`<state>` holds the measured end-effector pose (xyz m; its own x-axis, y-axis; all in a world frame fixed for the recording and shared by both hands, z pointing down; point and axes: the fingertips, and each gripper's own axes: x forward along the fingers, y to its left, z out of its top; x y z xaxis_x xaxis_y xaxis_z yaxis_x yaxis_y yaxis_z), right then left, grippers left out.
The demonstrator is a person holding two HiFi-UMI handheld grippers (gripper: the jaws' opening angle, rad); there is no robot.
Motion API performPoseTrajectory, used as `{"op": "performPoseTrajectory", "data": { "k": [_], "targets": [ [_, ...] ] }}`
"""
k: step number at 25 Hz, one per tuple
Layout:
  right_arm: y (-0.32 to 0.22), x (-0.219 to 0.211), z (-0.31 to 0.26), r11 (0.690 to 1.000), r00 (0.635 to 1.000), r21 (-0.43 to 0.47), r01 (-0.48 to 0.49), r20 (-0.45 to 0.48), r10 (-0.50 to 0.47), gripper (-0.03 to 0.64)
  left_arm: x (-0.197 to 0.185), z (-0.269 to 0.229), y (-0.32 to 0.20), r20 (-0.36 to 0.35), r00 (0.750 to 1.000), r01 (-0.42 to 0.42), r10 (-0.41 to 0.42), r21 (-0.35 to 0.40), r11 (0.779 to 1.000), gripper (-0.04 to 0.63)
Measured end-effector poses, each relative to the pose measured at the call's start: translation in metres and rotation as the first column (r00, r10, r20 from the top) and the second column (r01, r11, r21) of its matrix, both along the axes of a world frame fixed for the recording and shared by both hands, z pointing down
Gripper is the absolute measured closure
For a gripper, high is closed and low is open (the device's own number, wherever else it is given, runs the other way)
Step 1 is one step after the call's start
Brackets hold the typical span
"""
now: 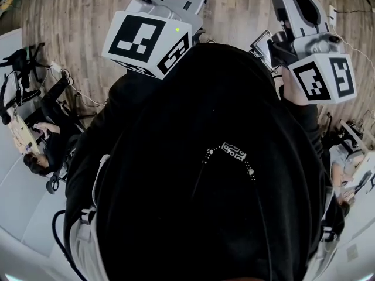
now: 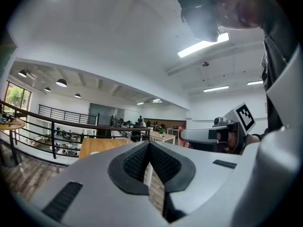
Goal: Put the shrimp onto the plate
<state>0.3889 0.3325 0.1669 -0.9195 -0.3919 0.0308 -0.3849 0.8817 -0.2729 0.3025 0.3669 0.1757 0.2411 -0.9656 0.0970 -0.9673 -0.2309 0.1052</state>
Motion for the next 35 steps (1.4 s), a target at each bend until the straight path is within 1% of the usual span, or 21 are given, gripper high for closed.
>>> {"op": "performPoseTrajectory", "data": {
  "k": [4, 9, 11, 14, 15, 17, 19, 21, 22, 24, 25, 28, 31, 33, 35],
  "targets": [
    [-0.002, -0.017, 0.002, 1.0, 1.0, -0.015, 0.007, -0.022, -0.007, 0.555, -0.014, 0.005, -0.001, 0.0, 1.0, -0.003, 0.003, -0.007, 1.0, 0.601],
    [-0.014, -0.027, 0.006, 0.999, 0.999, -0.026, -0.02, -0.036, 0.019, 0.555, -0.027, 0.01, -0.022, -0.025, 0.999, -0.032, 0.031, -0.007, 0.999, 0.601],
    [-0.018, -0.036, 0.006, 1.0, 0.998, -0.02, -0.021, -0.052, 0.02, 0.555, -0.033, 0.007, -0.033, -0.008, 0.999, -0.041, 0.041, 0.008, 0.999, 0.601],
    [-0.03, -0.05, 0.007, 0.999, 0.998, -0.021, -0.032, -0.062, 0.03, 0.555, -0.042, 0.001, -0.05, 0.041, 0.997, -0.062, 0.06, 0.044, 0.997, 0.601],
    [-0.036, -0.054, 0.008, 0.999, 0.997, -0.021, -0.041, -0.063, 0.04, 0.555, -0.044, 0.001, -0.056, 0.046, 0.996, -0.077, 0.075, 0.045, 0.996, 0.601],
    [-0.051, -0.063, 0.01, 0.998, 0.996, -0.023, -0.061, -0.064, 0.06, 0.555, -0.052, 0.003, -0.07, 0.035, 0.994, -0.104, 0.103, 0.039, 0.994, 0.601],
    [-0.066, -0.074, 0.011, 0.996, 0.995, -0.03, -0.079, -0.069, 0.077, 0.555, -0.064, 0.004, -0.085, 0.022, 0.993, -0.12, 0.12, 0.038, 0.992, 0.601],
    [-0.081, -0.087, 0.008, 0.995, 0.993, -0.026, -0.094, -0.077, 0.092, 0.555, -0.078, 0.001, -0.099, 0.026, 0.991, -0.134, 0.133, 0.046, 0.99, 0.601],
    [-0.087, -0.094, 0.007, 0.994, 0.992, -0.026, -0.103, -0.077, 0.101, 0.555, -0.084, -0.003, -0.105, 0.042, 0.989, -0.143, 0.141, 0.056, 0.988, 0.601],
    [-0.097, -0.107, 0.005, 0.992, 0.99, -0.032, -0.122, -0.082, 0.119, 0.555, -0.094, -0.009, -0.112, 0.097, 0.982, -0.168, 0.16, 0.076, 0.983, 0.601],
    [-0.101, -0.114, 0.004, 0.991, 0.988, -0.036, -0.131, -0.087, 0.127, 0.555, -0.1, -0.01, -0.115, 0.114, 0.979, -0.181, 0.172, 0.075, 0.981, 0.601],
    [-0.116, -0.139, -0.002, 0.988, 0.986, -0.047, -0.145, -0.085, 0.14, 0.555, -0.124, -0.007, -0.126, 0.093, 0.976, -0.2, 0.195, 0.051, 0.978, 0.601],
    [-0.134, -0.162, -0.01, 0.988, 0.985, -0.027, -0.155, -0.085, 0.152, 0.555, -0.155, -0.006, -0.14, 0.095, 0.978, -0.19, 0.184, 0.062, 0.98, 0.601],
    [-0.144, -0.171, -0.004, 0.985, 0.979, 0.004, -0.172, -0.113, 0.171, 0.555, -0.173, -0.002, -0.148, 0.093, 0.981, -0.177, 0.172, 0.059, 0.982, 0.601],
    [-0.153, -0.181, 0.003, 0.986, 0.979, -0.007, -0.167, -0.117, 0.165, 0.555, -0.189, 0.003, -0.156, 0.084, 0.984, -0.163, 0.159, 0.045, 0.986, 0.601]
  ]
}}
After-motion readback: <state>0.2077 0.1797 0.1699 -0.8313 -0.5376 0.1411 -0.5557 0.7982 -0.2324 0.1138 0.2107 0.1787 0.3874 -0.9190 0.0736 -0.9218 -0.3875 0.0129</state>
